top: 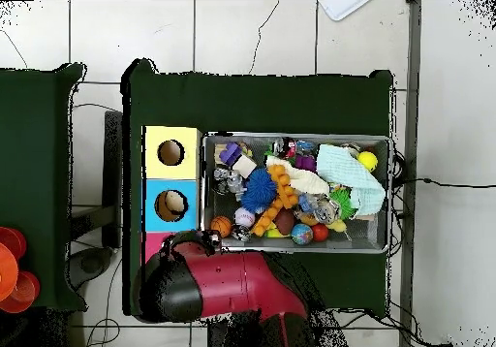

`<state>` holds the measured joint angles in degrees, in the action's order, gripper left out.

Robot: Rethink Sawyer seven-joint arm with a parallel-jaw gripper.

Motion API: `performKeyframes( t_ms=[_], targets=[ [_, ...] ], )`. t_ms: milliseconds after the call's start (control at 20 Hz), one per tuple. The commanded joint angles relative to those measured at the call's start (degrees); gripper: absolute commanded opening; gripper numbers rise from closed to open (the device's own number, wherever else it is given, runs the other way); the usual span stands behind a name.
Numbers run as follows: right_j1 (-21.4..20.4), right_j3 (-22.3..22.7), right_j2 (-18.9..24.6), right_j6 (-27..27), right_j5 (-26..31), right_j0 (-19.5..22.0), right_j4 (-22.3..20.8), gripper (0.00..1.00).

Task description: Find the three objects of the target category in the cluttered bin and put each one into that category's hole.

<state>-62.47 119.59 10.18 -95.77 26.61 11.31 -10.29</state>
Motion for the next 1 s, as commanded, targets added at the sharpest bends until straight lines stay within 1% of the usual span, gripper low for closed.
performKeyframes(
  t_ms=[50, 250, 700, 1000],
  targets=[
    [0.5, -12.0, -2.2, 2.2, 8.2, 1.2, -9.7, 0.00],
    [1.4, -13.9, -1.1, 3.0, 7.4, 2.8, -12.6, 0.00],
    [2.7, -16.0, 1.1, 5.7, 4.0, 6.4, -17.8, 0.00],
    [4.9, -17.1, 3.4, 7.7, 1.2, 10.3, -20.8, 0.00]
  ],
)
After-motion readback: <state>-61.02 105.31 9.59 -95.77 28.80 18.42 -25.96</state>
